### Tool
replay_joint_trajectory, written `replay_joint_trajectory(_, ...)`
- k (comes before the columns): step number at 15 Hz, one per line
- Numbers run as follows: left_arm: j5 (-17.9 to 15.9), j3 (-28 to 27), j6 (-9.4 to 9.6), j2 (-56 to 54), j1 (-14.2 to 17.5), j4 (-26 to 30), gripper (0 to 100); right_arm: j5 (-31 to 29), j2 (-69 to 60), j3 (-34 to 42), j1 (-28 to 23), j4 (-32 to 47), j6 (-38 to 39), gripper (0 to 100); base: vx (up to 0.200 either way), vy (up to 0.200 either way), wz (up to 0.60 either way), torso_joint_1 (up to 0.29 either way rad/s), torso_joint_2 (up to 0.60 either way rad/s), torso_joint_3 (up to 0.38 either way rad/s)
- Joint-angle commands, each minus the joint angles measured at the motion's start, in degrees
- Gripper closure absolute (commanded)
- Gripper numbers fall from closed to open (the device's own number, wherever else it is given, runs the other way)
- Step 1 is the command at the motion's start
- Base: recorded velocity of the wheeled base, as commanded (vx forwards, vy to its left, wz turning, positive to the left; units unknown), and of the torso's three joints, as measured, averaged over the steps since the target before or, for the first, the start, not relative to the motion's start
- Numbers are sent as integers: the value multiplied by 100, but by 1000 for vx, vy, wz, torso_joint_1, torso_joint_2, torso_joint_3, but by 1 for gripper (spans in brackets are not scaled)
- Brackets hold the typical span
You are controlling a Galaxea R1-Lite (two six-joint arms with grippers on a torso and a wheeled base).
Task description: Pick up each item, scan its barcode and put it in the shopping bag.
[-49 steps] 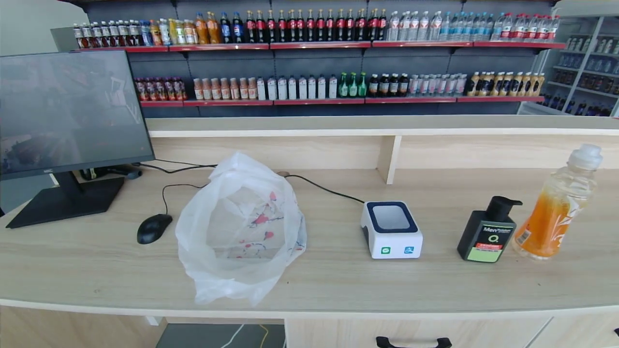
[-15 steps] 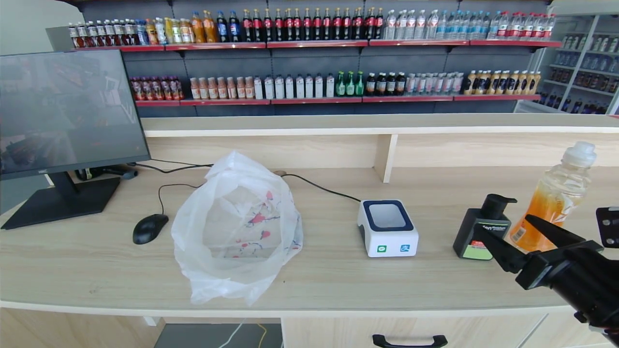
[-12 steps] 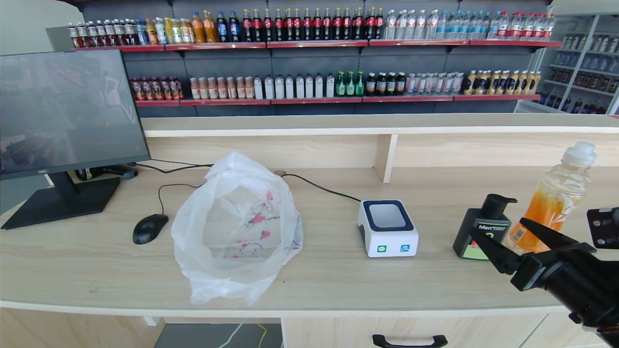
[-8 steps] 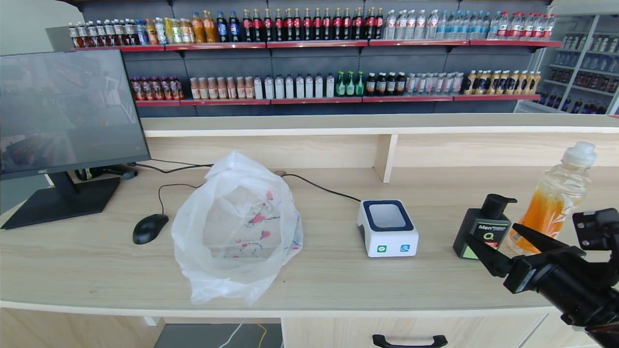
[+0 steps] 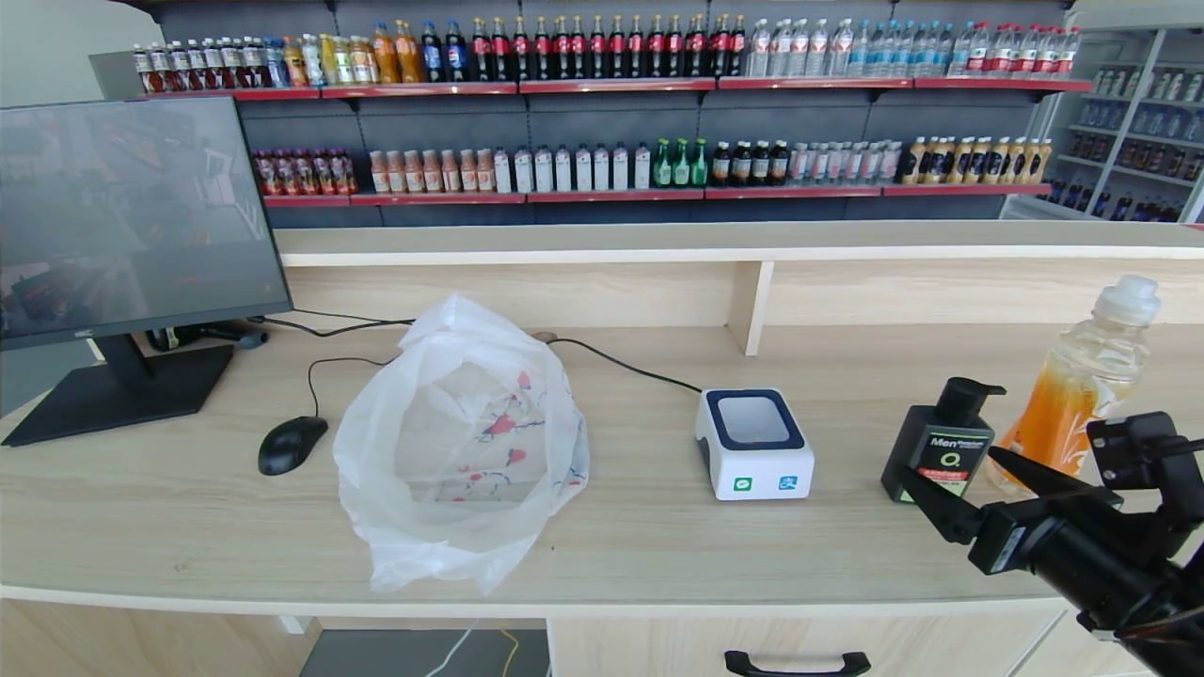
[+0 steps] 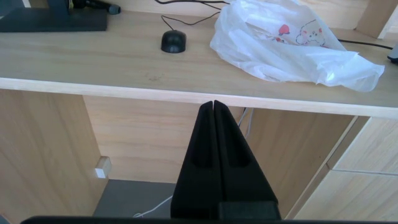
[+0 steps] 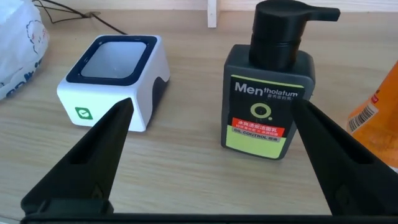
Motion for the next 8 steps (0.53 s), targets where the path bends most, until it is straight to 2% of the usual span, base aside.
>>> replay_joint_trajectory(1,0,-1,-1,-2,0,-1,100,-2,23,5,-76,-6,-1,0,0,0,0,0,0,0)
replay_joint_trajectory(8,0,7,-1,-2,0,-1,100,-2,76,5,-85,-6,-36,0,0,0,0,0,0,0)
